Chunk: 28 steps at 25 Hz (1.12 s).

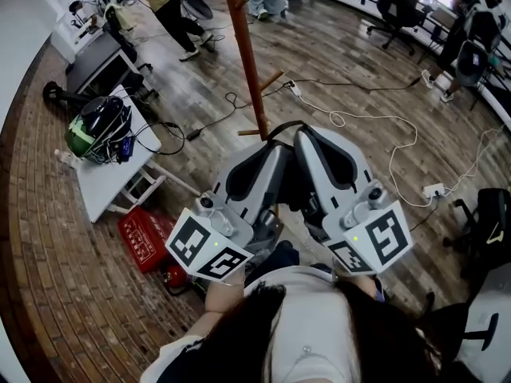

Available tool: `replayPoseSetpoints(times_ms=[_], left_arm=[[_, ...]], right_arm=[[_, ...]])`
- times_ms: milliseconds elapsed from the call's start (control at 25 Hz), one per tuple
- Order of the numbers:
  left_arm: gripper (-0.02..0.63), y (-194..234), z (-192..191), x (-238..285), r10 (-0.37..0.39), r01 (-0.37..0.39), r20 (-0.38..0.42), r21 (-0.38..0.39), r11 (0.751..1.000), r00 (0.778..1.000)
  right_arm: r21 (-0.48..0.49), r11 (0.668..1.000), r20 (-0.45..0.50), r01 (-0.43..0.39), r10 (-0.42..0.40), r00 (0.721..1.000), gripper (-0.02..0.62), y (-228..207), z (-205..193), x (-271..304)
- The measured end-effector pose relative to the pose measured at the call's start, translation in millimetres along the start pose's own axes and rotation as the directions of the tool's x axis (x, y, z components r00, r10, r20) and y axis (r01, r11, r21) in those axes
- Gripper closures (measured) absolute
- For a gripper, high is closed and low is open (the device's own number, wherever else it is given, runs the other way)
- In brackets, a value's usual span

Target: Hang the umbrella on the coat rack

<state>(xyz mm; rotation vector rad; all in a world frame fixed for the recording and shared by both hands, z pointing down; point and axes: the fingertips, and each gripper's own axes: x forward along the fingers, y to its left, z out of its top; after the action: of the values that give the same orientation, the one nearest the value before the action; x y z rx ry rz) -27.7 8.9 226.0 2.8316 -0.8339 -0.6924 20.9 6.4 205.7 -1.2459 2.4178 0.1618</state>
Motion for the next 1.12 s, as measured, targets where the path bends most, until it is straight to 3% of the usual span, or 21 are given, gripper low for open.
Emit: replayPoseSetpoints(times_ms=[680, 1120], left_arm=[[0.594, 53.7, 12.7, 13.1, -0.074, 0.074, -0.006, -0.048, 0.996, 0.997], [0.594, 69.6, 22.4, 29.9, -0.086, 0.086, -0.002, -0.025, 0.996, 0.996]], right_arm=[[-0.015, 0.997, 0.018, 0.078, -0.077, 0.997, 0.561, -12.5, -17.1, 53.2], [-0.017, 0.996, 0.051, 0.093, -0.092, 0.994, 0.56, -25.7, -11.4, 70.0]])
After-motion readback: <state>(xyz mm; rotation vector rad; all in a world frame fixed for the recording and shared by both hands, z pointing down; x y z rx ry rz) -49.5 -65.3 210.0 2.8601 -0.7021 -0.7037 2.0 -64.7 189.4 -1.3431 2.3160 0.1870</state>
